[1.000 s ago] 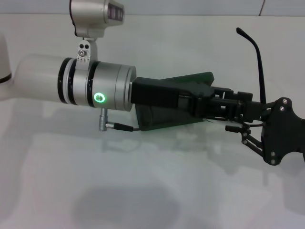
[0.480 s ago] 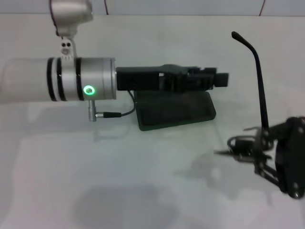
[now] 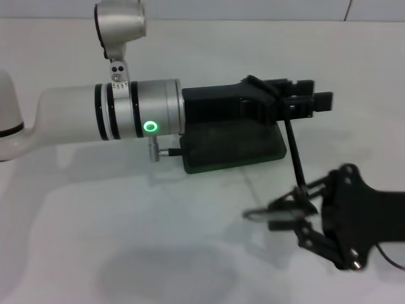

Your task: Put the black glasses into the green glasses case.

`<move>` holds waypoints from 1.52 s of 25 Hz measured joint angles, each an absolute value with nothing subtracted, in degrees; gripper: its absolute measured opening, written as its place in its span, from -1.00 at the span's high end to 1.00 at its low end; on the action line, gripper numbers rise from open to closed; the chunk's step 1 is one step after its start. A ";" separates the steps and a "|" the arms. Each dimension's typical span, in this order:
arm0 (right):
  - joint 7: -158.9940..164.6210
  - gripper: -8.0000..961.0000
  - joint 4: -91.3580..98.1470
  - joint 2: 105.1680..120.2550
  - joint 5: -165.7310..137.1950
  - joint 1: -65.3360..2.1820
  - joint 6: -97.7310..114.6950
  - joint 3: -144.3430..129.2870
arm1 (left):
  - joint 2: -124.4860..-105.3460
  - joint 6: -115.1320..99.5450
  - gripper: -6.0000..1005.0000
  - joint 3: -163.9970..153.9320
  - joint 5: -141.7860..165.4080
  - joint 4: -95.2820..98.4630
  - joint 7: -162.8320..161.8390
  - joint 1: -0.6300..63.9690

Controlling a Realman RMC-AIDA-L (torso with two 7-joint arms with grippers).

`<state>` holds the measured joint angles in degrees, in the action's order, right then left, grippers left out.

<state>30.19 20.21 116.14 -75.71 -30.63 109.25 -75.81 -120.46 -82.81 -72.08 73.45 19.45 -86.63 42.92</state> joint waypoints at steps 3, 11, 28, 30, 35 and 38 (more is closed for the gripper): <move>30.70 0.74 17.46 116.16 -75.30 -32.23 106.81 -75.78 | -120.31 -85.65 -0.17 -74.49 70.24 19.68 -84.40 42.46; 31.54 0.74 17.21 116.03 -72.46 -30.72 103.55 -75.71 | -120.15 -90.04 -0.17 -75.34 69.53 19.69 -81.19 41.92; 31.53 0.74 17.42 115.54 -72.44 -30.26 102.23 -75.90 | -119.95 -89.70 -0.17 -77.67 70.34 19.69 -81.14 42.51; 31.34 0.75 17.93 115.54 -73.05 -30.01 100.95 -75.93 | -119.83 -88.82 -0.17 -76.55 70.11 19.68 -80.26 41.85; 31.26 0.75 23.54 115.77 -73.90 -28.25 89.37 -76.58 | -119.32 -86.58 -0.17 -68.55 70.09 19.73 -77.34 38.46; 31.37 0.74 25.16 115.85 -73.91 -27.63 86.98 -76.98 | -119.06 -86.10 -0.17 -63.62 70.10 19.94 -76.16 36.00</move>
